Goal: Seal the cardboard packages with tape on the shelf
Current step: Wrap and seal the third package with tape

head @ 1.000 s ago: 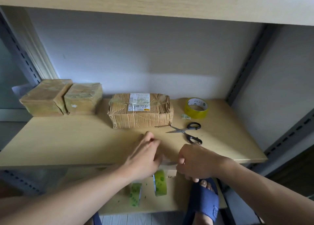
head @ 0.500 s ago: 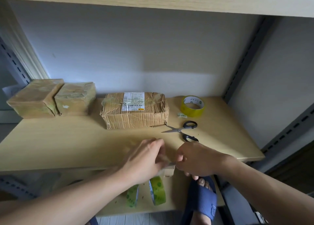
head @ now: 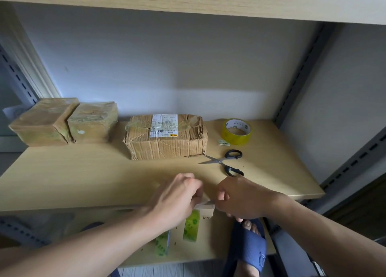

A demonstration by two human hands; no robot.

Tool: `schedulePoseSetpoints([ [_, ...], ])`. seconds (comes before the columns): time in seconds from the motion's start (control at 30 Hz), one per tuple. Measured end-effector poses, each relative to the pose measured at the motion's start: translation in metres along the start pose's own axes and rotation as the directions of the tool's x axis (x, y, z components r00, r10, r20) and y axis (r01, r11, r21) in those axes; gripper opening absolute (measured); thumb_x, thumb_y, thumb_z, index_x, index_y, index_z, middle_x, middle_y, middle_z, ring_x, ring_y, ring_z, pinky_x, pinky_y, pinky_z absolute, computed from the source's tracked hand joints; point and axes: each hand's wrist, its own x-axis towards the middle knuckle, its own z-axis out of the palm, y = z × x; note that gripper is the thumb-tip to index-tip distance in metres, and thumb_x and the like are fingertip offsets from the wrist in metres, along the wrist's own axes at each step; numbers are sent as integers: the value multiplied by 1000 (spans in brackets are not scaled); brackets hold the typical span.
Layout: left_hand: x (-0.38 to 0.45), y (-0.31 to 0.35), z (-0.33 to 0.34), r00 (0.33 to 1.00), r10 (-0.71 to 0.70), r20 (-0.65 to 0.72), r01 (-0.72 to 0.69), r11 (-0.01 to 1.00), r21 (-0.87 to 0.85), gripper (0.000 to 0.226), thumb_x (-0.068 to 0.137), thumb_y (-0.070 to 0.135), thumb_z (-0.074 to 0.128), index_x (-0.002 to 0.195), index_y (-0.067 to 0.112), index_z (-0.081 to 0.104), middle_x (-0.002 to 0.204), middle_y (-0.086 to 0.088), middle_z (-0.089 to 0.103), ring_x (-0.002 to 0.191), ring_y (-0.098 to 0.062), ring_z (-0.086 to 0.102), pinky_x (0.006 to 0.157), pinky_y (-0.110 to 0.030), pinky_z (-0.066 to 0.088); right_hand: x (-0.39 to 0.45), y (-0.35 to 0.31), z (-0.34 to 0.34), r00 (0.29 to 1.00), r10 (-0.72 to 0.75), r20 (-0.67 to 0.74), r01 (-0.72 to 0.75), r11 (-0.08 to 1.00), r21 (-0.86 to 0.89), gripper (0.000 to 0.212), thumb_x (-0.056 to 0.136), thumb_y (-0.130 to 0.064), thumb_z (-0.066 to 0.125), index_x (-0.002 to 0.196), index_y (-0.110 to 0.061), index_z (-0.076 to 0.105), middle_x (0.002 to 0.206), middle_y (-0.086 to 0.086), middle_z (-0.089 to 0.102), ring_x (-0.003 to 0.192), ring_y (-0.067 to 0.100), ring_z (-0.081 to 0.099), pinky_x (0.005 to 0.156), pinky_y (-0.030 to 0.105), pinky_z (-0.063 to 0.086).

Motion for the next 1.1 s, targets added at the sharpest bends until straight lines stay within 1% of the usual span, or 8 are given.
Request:
schedulePoseSetpoints([
  [0.13,0,-1,0,1000,8,-18,-8,1000,1,18,87,24,75,84,25,57,91,10,50,80,-19,61,66,-41,53,0,-1,-1,1000,7,11,-7,1000,-4,20,97,-31,50,78,-30,56,81,8,78,44,-2,58,68,29,58],
  [0.27,-3,2,-1,997,-10,81,6,998,57,45,82,34,83,119,22,61,112,8,52,104,-20,60,82,-41,54,-7,-7,-2,984,48,169,-51,999,11,25,98,-26,48,84,-14,64,83,7,79,42,4,59,46,16,47],
  [0.37,-1,0,-7,994,0,109,-4,999,37,48,81,29,84,125,27,65,115,11,55,103,-15,61,85,-37,55,-9,-5,19,938,114,327,-166,977,135,28,98,-27,52,120,-10,56,97,5,80,49,11,66,45,20,49],
  [0.43,-1,-1,-12,991,1,137,-2,1000,10,47,82,29,84,125,29,66,115,13,56,101,-11,61,87,-31,54,-9,-5,43,921,123,368,-278,871,405,52,99,-30,60,144,-29,36,102,2,77,57,13,71,45,22,53],
  [0.6,-4,-3,-22,985,-21,173,33,997,-65,37,92,26,74,128,29,65,116,13,55,100,-6,59,89,-28,54,7,-17,91,954,172,247,-286,259,923,25,99,-30,67,123,-24,63,93,10,64,60,18,60,47,26,43],
  [0.77,-1,-12,-34,985,-73,156,86,993,-76,34,101,10,52,131,21,65,118,6,57,109,-10,58,97,-27,49,8,-32,102,953,299,47,-118,225,967,25,105,-24,58,100,-12,79,57,-2,37,46,11,31,43,21,24],
  [0.93,0,-17,-43,969,-134,209,158,982,-102,29,102,13,52,123,21,70,113,9,60,105,-9,59,92,-21,48,1,-40,96,934,352,55,-123,174,977,25,103,-22,61,96,-8,79,50,-2,30,40,10,24,40,20,21],
  [1.1,4,-16,-55,879,-304,369,370,921,-124,29,96,12,49,89,20,76,88,10,75,84,-12,72,81,-28,58,-15,-46,84,958,287,-6,-47,177,983,25,101,-19,63,92,-3,80,47,0,25,39,11,21,39,18,19],
])
